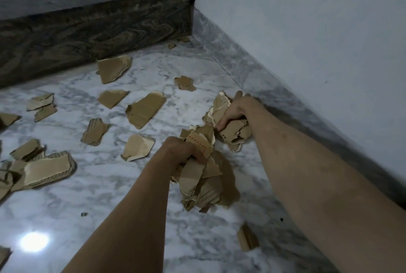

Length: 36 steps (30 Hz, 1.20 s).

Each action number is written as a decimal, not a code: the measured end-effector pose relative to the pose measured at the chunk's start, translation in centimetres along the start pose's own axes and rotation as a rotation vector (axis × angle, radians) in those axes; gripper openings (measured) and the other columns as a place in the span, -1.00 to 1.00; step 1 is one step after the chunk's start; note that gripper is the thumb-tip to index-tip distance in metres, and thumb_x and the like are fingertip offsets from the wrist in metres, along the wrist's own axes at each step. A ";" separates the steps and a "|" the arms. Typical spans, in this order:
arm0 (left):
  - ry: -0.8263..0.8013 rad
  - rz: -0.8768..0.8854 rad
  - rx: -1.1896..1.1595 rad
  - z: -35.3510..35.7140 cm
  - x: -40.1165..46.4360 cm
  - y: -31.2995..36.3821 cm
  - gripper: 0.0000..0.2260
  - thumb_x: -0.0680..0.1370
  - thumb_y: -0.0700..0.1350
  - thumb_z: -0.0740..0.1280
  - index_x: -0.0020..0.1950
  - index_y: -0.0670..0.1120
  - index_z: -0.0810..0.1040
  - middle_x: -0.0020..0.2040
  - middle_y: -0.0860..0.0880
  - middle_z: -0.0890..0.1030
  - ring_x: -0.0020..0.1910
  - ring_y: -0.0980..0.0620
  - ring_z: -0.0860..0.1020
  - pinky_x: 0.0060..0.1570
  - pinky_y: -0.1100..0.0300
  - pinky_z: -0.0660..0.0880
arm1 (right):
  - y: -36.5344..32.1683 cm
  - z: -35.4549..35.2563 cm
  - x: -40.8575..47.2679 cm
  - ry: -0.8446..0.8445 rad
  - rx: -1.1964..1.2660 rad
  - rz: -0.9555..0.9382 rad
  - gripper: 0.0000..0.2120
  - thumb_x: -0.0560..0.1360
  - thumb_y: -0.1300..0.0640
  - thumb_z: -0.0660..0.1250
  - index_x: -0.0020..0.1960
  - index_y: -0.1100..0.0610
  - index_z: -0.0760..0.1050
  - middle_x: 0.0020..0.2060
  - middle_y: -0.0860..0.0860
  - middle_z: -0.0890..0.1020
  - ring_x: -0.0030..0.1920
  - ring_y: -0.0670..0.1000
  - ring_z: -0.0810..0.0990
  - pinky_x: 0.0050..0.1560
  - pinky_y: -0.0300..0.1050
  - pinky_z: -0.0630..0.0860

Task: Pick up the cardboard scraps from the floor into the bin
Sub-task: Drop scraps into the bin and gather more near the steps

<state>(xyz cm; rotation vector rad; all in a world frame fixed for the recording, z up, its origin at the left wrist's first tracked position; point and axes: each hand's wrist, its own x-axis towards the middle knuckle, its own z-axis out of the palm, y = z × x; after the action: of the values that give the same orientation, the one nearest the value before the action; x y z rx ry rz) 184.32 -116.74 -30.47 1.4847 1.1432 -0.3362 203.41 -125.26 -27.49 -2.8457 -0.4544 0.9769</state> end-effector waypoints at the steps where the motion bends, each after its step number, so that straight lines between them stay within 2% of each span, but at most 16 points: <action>1: 0.002 0.000 -0.007 0.1 0.0 0.0 -0.58 0.25 -0.26 0.65 0.04 -0.27 0.62 -0.05 -0.19 0.65 -0.12 -0.19 0.62 -0.03 -0.08 0.65 | 0.2 0.3 -0.4 0.028 0.024 0.000 0.32 0.11 -0.16 0.69 0.59 0.12 -0.06 0.53 0.17 0.16 0.52 0.24 0.18 0.26 0.13 0.43; 3: 0.017 0.009 -0.017 0.4 0.0 -0.3 -0.57 0.23 -0.27 0.65 0.04 -0.29 0.63 -0.03 -0.21 0.66 -0.11 -0.20 0.63 -0.05 -0.07 0.65 | 0.6 1.2 -0.7 -0.005 0.119 0.017 0.35 0.11 -0.11 0.70 0.60 0.12 -0.10 0.55 0.21 0.16 0.50 0.24 0.24 0.27 0.09 0.44; 6: 0.059 0.033 -0.046 0.9 -0.3 -0.7 -0.58 0.22 -0.26 0.64 0.03 -0.29 0.65 -0.02 -0.21 0.68 -0.13 -0.19 0.65 -0.10 -0.06 0.66 | 1.0 2.6 -1.0 0.015 0.235 0.030 0.41 -0.21 -0.11 0.71 0.52 0.18 0.17 0.40 0.16 0.45 0.29 0.19 0.53 0.18 0.12 0.57; 7: 0.076 0.043 -0.042 1.1 -0.5 -0.9 -0.58 0.23 -0.24 0.64 0.03 -0.28 0.65 -0.02 -0.21 0.68 -0.12 -0.19 0.65 -0.11 -0.05 0.66 | 0.9 3.0 -1.4 0.051 0.226 0.016 0.34 -0.19 -0.11 0.70 0.49 0.16 0.22 0.37 0.13 0.48 0.29 0.19 0.52 0.19 0.14 0.56; 10: 0.135 0.081 -0.045 1.9 -1.0 -1.6 -0.53 0.25 -0.19 0.64 0.11 -0.26 0.63 0.02 -0.19 0.67 -0.14 -0.13 0.63 -0.23 0.04 0.63 | 0.5 3.4 -3.4 0.154 0.092 -0.021 0.02 0.06 -0.08 0.68 0.41 0.08 0.31 0.34 0.08 0.47 0.33 0.22 0.46 0.29 0.24 0.39; 11: 0.156 0.079 -0.038 2.2 -1.1 -1.7 -0.49 0.25 -0.16 0.64 0.14 -0.25 0.61 0.07 -0.19 0.66 -0.10 -0.13 0.63 -0.21 0.04 0.63 | 0.4 3.5 -4.0 0.173 0.053 -0.032 -0.03 0.11 -0.07 0.68 0.40 0.07 0.31 0.34 0.08 0.48 0.34 0.22 0.45 0.33 0.30 0.32; 13: 0.244 0.059 0.069 2.6 -1.6 -1.8 -0.41 0.28 -0.06 0.63 0.23 -0.24 0.55 0.28 -0.20 0.53 0.21 -0.21 0.53 0.09 -0.06 0.60 | 0.4 3.8 -4.7 0.196 0.041 -0.077 -0.07 0.14 -0.06 0.68 0.39 0.07 0.31 0.33 0.08 0.49 0.33 0.22 0.46 0.35 0.28 0.33; 15: 0.325 0.014 0.196 3.2 -2.3 -1.6 -0.37 0.33 0.01 0.60 0.31 -0.15 0.47 0.42 -0.18 0.26 0.43 -0.26 0.24 0.31 -0.15 0.43 | 1.0 4.0 -5.1 0.230 0.054 -0.133 -0.14 0.14 -0.07 0.68 0.31 0.06 0.36 0.27 0.09 0.54 0.26 0.19 0.52 0.19 0.06 0.49; 17: 0.364 0.007 0.245 3.7 -2.5 -1.3 -0.37 0.37 0.03 0.56 0.36 -0.10 0.43 0.43 -0.17 0.18 0.45 -0.28 0.15 0.40 -0.17 0.32 | 1.6 4.0 -5.5 0.265 0.060 -0.175 -0.19 0.13 -0.09 0.68 0.27 0.05 0.39 0.21 0.09 0.58 0.20 0.18 0.55 0.06 -0.02 0.52; 20: 0.392 0.025 0.307 4.0 -2.4 -1.3 -0.37 0.44 0.05 0.50 0.41 -0.11 0.36 0.45 -0.20 0.21 0.46 -0.32 0.16 0.42 -0.14 0.25 | 2.0 4.4 -5.9 0.303 0.063 -0.199 -0.18 0.16 -0.08 0.67 0.31 0.04 0.37 0.20 0.10 0.58 0.19 0.20 0.56 0.03 -0.01 0.51; 23: 0.369 0.042 0.345 4.0 -2.6 -1.0 -0.27 0.40 0.03 0.54 0.44 -0.14 0.27 0.45 -0.25 0.22 0.43 -0.34 0.22 0.39 -0.14 0.31 | 2.5 4.9 -6.1 0.331 0.108 -0.204 -0.15 0.17 -0.09 0.66 0.35 0.02 0.37 0.20 0.10 0.59 0.19 0.22 0.56 0.05 0.01 0.54; 26: 0.325 0.106 0.190 4.1 -2.5 -0.8 -0.36 0.43 -0.01 0.52 0.38 -0.20 0.32 0.38 -0.25 0.34 0.30 -0.31 0.44 0.14 -0.06 0.51 | 3.1 5.2 -6.6 0.352 0.170 -0.196 -0.15 0.18 -0.10 0.65 0.37 0.01 0.38 0.18 0.08 0.61 0.19 0.20 0.57 0.05 -0.02 0.54; 29: 0.229 0.095 0.016 3.5 -2.7 -1.1 -0.52 0.31 -0.06 0.59 0.12 -0.24 0.56 0.12 -0.21 0.61 0.04 -0.23 0.61 0.00 -0.05 0.63 | 3.7 5.4 -7.3 0.357 0.197 -0.207 -0.23 0.22 -0.08 0.64 0.33 0.01 0.39 0.16 0.07 0.62 0.16 0.20 0.59 0.04 -0.03 0.54; 32: 0.083 0.059 -0.176 3.0 -3.6 -2.0 -0.77 0.30 -0.26 0.61 -0.17 -0.21 0.60 -0.08 -0.18 0.65 -0.09 -0.20 0.62 -0.02 -0.07 0.63 | 4.3 5.4 -8.3 0.340 0.216 -0.227 -0.21 0.16 -0.10 0.66 0.30 0.00 0.41 0.16 0.05 0.63 0.16 0.19 0.59 0.02 -0.04 0.52; 34: 0.030 0.079 -0.267 2.7 -4.7 -2.7 -0.79 0.32 -0.31 0.60 -0.16 -0.23 0.62 -0.12 -0.18 0.66 -0.13 -0.19 0.63 -0.12 -0.04 0.62 | 4.8 4.9 -8.8 0.314 0.324 -0.199 -0.19 0.11 -0.11 0.67 0.28 0.00 0.44 0.15 0.01 0.63 0.14 0.13 0.60 0.04 -0.04 0.55; 36: -0.010 0.107 -0.343 1.5 -5.5 -3.7 -0.68 0.29 -0.25 0.61 -0.02 -0.27 0.66 -0.14 -0.19 0.69 -0.19 -0.19 0.65 -0.24 -0.02 0.64 | 5.7 3.8 -9.1 0.307 0.586 -0.174 -0.23 0.04 -0.08 0.69 0.19 0.01 0.50 0.07 -0.03 0.67 0.06 0.06 0.64 0.08 0.01 0.60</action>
<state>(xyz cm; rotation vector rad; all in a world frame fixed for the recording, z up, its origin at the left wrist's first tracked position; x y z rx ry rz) 179.36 -121.12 -28.93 1.2330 1.0498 -0.0678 195.68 -133.53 -26.30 -2.3184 -0.3106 0.5149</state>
